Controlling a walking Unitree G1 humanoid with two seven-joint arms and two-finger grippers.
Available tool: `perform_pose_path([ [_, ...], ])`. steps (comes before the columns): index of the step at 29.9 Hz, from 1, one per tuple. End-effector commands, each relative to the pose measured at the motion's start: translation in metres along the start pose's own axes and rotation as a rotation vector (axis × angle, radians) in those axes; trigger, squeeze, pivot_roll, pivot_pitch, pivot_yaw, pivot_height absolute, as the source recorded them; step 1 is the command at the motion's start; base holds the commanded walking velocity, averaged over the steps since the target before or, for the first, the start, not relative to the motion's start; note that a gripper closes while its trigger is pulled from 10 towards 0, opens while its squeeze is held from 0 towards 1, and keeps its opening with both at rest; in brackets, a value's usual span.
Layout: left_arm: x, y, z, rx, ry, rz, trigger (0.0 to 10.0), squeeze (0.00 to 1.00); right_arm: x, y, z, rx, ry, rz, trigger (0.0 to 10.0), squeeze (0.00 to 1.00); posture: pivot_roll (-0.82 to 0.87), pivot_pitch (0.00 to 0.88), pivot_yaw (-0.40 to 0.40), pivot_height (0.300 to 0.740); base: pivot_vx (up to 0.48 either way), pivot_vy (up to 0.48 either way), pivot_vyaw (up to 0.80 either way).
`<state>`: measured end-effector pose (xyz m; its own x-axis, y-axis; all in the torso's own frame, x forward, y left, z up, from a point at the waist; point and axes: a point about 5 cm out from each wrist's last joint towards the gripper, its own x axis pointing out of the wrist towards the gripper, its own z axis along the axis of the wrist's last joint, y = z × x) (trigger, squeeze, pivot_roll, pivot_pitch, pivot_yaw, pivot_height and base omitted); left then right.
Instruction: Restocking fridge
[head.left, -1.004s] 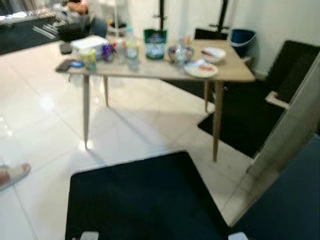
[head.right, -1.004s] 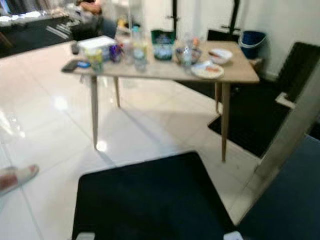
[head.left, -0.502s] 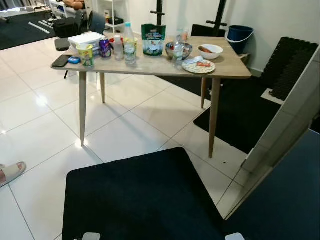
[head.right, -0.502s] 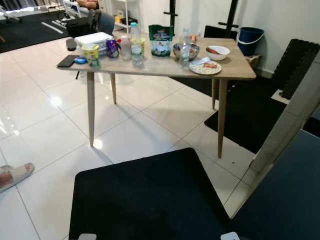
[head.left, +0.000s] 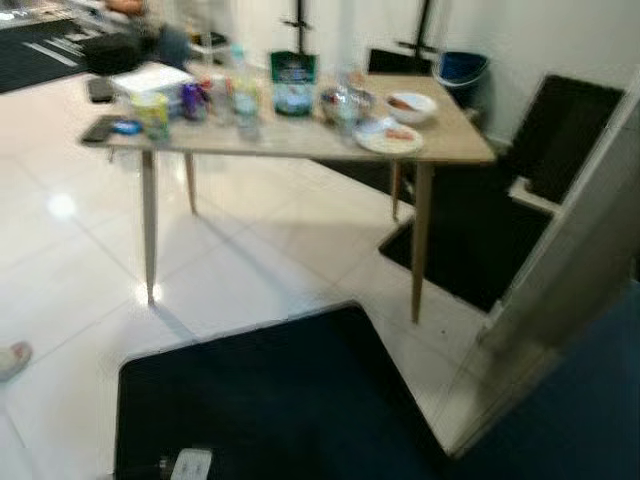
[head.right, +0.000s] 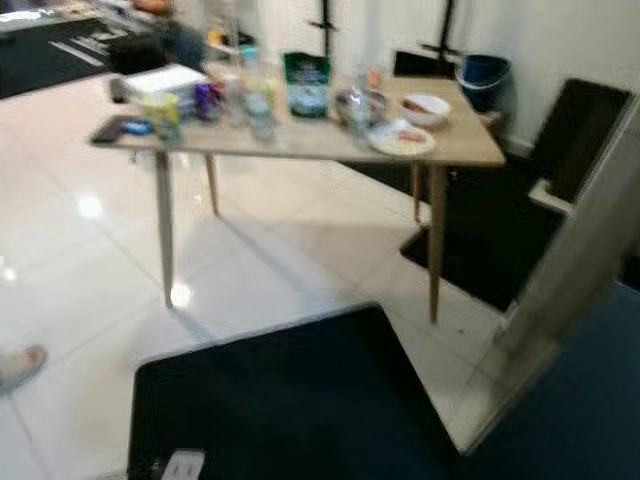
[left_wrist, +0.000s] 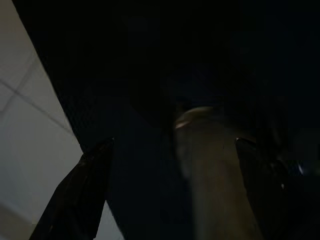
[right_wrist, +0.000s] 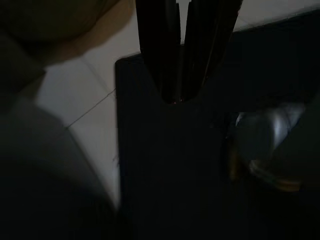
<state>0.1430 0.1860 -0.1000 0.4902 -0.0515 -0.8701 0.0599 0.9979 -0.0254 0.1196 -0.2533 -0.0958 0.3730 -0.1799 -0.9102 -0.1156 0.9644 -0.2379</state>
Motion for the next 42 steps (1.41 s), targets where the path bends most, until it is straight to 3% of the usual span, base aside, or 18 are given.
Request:
perform_pose_path([
  [1,-0.0021,-0.0004,-0.0133,-0.001,0.047,0.000,10.0,0.00,0.0002,0.0060,-0.0010,0.020,-0.002,0.015,10.0,0.00,-0.07,0.047,-0.018,0.740,0.300,0.000,0.00],
  [13,-0.0023,-0.0003,-0.0141,0.003,0.049,-0.001,10.0,0.00,0.0007,0.0070,0.0025,0.024,-0.011,0.016,10.0,0.00,-0.07,0.047,-0.019,0.740,0.296,0.000,0.00],
  [31,-0.0028,0.0004,-0.0164,0.001,0.057,0.002,10.0,0.00,0.0008,0.0066,0.0026,0.031,-0.002,0.016,10.0,0.00,-0.07,0.045,-0.021,0.740,0.297,0.000,-0.78],
  [42,-0.0024,0.0007,-0.0142,0.002,0.052,0.002,10.0,0.00,0.0011,0.0070,0.0063,0.027,-0.012,0.016,10.0,0.00,-0.07,0.045,-0.021,0.740,0.287,0.000,0.00],
])
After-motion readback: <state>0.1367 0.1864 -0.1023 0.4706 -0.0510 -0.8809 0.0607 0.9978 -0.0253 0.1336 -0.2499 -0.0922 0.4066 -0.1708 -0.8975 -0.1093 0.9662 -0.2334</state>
